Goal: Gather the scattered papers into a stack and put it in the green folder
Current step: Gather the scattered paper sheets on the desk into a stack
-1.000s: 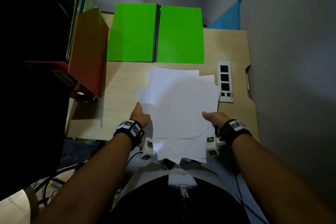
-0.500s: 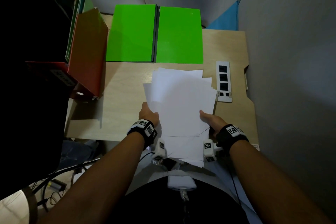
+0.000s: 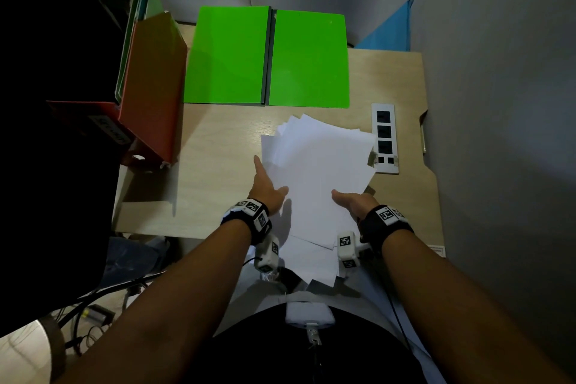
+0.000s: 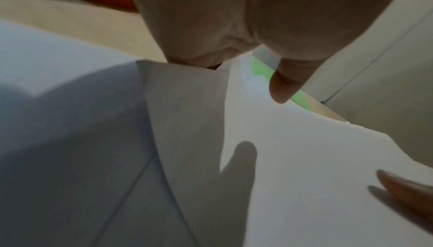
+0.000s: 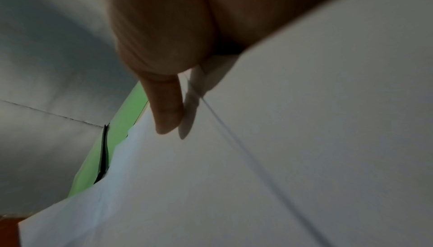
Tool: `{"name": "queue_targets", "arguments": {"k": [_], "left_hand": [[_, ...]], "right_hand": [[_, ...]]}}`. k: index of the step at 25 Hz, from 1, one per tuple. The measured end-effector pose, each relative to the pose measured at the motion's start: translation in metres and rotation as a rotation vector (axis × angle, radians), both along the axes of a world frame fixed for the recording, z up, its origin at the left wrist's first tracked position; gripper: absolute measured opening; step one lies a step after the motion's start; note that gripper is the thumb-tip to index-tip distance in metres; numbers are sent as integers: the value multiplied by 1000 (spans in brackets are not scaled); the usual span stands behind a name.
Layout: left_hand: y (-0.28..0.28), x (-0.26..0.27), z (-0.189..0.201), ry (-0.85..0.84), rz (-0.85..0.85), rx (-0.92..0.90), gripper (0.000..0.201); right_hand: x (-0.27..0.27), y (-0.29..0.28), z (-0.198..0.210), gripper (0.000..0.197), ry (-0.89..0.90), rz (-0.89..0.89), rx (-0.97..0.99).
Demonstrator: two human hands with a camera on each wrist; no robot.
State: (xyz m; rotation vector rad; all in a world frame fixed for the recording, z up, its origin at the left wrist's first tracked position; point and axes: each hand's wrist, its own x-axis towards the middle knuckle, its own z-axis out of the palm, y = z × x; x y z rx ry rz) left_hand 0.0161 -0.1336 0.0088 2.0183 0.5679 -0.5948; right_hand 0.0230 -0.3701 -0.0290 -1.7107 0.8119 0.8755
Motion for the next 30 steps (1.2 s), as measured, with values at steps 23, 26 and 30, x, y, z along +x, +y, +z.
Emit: {"name": "queue_targets", "arguments": {"k": [23, 26, 30], "left_hand": [[25, 9, -22, 44, 55, 371, 83], [14, -12, -29, 53, -67, 570, 97], [9, -7, -30, 126, -51, 568, 84]], "right_hand": [[28, -24, 76, 30, -284, -178, 389], [26, -37, 76, 27, -286, -245, 390], [24, -53, 73, 67, -302, -279, 440]]}}
